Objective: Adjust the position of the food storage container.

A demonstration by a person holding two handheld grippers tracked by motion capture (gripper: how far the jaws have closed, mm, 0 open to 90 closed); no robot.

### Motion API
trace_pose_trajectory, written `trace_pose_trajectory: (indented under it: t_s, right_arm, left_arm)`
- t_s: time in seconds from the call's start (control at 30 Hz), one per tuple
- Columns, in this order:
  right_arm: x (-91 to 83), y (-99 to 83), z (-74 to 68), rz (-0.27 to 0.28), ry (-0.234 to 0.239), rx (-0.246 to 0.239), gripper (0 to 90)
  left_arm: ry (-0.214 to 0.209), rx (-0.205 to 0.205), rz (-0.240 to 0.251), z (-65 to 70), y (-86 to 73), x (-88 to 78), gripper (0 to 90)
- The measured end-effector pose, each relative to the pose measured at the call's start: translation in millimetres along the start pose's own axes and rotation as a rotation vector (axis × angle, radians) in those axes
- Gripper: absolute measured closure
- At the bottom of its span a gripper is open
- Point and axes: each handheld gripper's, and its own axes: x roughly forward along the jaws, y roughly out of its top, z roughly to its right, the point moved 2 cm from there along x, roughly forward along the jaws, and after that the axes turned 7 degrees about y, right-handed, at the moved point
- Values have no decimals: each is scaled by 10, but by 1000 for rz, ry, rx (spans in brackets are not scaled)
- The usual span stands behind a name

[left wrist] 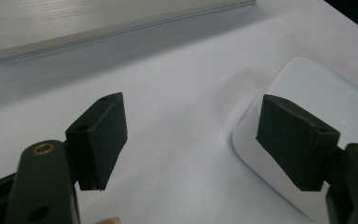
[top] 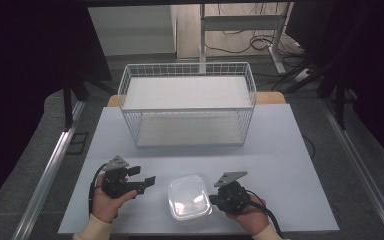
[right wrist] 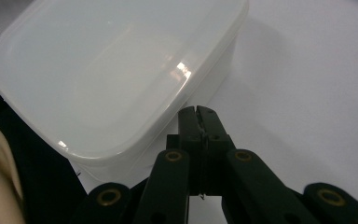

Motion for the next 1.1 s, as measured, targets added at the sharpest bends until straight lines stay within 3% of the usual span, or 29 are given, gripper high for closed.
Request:
trace_pose_trajectory:
  t_s: [0.23,0.4,0.6,0.73,0.83,0.9,1.0,1.1]
  right_arm:
    - [-6,4,-27,5,18,8,896]
    - [-28,17,0,16,34,19,894]
    - [-227,47,183,109,-29,70,894]
    - [-363,36,279,215,-37,121,886]
    - [-438,7,347,262,-33,145,867]
    - [-469,-10,387,285,-20,160,798]
    - [-500,-22,429,344,-2,177,532]
    - [-494,-18,444,385,10,198,398]
  left_arm:
    - [-8,0,3,-24,17,-11,236]
    - [-25,-31,11,-92,45,-31,237]
    - [-47,-83,31,-107,50,-130,240]
    - [-56,-99,28,-78,71,-153,240]
    - [-61,-105,29,-46,98,-177,240]
    - [-64,-111,29,-18,116,-209,240]
    - [-74,-125,24,3,120,-239,240]
    - [-98,-139,10,31,119,-267,244]
